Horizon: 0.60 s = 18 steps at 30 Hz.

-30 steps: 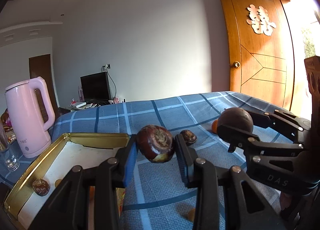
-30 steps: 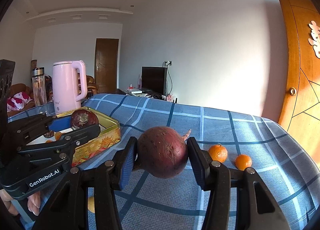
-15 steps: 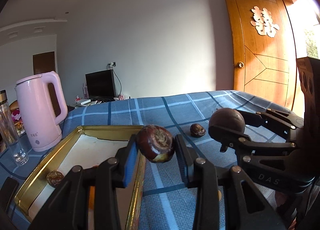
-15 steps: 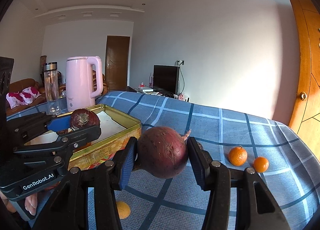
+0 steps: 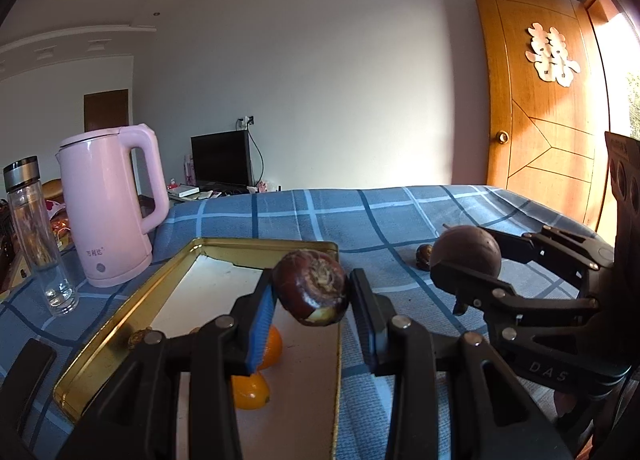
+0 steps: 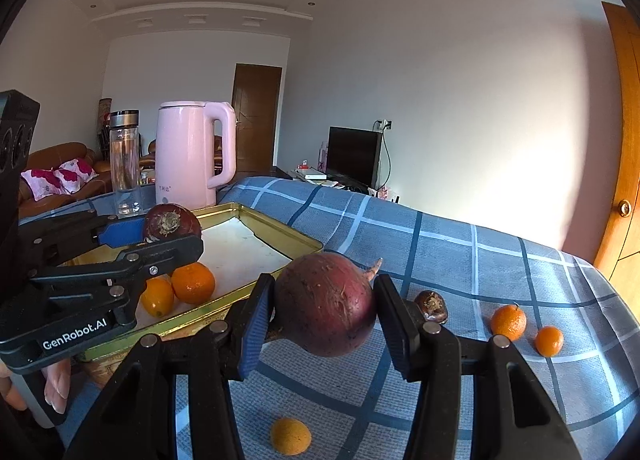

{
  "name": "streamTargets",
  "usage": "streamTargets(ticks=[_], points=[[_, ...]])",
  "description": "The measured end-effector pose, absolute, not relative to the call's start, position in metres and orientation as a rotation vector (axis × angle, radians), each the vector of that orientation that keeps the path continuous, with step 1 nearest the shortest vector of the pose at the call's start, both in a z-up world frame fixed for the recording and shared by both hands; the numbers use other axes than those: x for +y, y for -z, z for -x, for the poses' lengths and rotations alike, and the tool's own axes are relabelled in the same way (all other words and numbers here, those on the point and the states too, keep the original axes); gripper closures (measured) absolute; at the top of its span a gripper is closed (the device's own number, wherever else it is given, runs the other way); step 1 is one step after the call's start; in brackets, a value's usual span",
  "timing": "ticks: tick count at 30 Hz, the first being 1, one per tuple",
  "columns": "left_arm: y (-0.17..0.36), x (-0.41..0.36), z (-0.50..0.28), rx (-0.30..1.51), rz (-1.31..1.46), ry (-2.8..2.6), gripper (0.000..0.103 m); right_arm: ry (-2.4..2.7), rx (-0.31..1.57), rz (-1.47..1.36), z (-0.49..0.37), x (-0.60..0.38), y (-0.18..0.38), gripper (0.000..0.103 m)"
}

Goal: Organize fruits
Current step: 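Bring the mangosteen in the left tool and red onion in the right tool over the tray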

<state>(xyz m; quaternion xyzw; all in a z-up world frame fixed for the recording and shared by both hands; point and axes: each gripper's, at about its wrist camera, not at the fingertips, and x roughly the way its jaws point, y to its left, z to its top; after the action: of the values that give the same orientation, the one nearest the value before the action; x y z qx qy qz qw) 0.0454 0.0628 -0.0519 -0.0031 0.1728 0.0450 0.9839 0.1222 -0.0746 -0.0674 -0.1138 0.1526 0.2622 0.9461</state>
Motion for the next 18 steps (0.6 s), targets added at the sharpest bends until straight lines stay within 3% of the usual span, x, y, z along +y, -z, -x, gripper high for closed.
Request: streamTargets(ticks=[18], points=[[0.056,0.108,-0.036,0.371,0.057,-0.165,0.064,-0.613,0.314,0.287,-0.117,-0.026,0.069,0.050]])
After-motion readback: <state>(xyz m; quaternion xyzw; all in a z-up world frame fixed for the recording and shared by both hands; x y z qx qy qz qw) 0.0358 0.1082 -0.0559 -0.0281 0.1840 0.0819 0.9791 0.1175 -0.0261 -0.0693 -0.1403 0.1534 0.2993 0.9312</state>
